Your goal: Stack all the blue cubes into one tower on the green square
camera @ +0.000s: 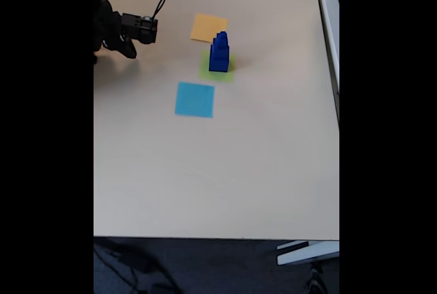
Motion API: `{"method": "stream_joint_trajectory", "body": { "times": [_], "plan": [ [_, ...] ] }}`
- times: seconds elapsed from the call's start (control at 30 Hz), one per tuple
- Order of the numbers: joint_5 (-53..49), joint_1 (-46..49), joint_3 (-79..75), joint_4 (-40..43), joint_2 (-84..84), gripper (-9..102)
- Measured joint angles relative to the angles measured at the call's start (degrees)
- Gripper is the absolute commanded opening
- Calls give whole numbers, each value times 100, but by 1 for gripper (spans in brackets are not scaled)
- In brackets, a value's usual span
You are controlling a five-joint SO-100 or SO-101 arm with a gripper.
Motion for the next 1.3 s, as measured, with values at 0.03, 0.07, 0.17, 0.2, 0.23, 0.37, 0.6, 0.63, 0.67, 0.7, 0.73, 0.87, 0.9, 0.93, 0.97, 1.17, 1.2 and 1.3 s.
{"method": "stream_joint_trajectory", "body": {
  "times": [0.03,0.07,0.17,0.2,0.23,0.37,0.6,0.63,0.67,0.7,0.73,0.87,0.9,0.93,0.97,1.17,1.2,1.3],
  "plan": [
    [0,0,0,0,0,1],
    [0,0,0,0,0,1],
    [0,0,0,0,0,0],
    [-44,0,0,0,0,0],
    [-158,-18,0,-9,0,0],
    [-729,-334,0,-229,0,0],
    [-2276,-343,0,-1222,0,0],
    [-2602,-343,0,-1397,0,0],
    [-2918,-343,0,-1556,0,0],
    [-3217,-343,0,-1670,0,0],
    [-3489,-343,0,-1758,0,0],
    [-4491,-343,0,-2074,0,1],
    [-4729,-343,0,-2136,0,1],
    [-4948,-343,0,-2180,0,1],
    [-5168,-343,0,-2206,0,0],
    [-6662,-703,0,-2206,0,0],
    [-6794,-756,0,-2206,0,0],
    [-7154,-879,0,-2197,0,0]
  ]
}}
